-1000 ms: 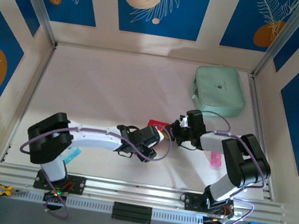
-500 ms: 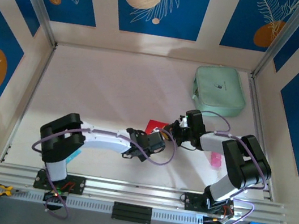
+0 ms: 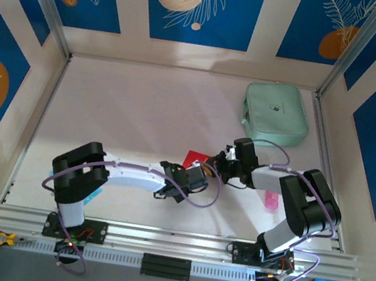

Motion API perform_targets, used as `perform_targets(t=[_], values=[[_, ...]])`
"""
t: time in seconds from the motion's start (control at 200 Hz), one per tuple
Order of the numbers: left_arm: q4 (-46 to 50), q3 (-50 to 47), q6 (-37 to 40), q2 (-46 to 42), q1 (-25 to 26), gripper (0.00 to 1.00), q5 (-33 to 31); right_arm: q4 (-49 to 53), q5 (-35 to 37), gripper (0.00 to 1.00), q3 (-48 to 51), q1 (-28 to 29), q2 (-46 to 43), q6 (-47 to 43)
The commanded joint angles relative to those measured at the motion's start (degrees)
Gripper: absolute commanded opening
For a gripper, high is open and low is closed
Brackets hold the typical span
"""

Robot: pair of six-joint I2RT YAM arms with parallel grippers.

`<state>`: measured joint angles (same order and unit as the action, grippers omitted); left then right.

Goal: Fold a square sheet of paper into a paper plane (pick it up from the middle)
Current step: Fold the wing for the fifth time at the center of the table.

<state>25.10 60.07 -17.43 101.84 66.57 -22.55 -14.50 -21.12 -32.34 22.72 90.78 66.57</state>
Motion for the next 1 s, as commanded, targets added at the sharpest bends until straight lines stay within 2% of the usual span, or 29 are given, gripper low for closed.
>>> perform_targets(t=[0.0,0.62,0.995], values=[[-0.09,0.25,0.91,-1.16,0.50,0.31,0.15,1.23,-0.14,0.05,0.08,0.32,-1.66,0.41],[-1.38,-0.31,0.40,-1.03,0.56,0.34,0.87,1.15,0.18,0.05,0.37,0.22,-1.57,0.50],[-1.35,-0.25,0.38,-0.77,0.58,0.24,1.02,0.71,0.16,0.05,0.82,0.22,-1.55,0.58]])
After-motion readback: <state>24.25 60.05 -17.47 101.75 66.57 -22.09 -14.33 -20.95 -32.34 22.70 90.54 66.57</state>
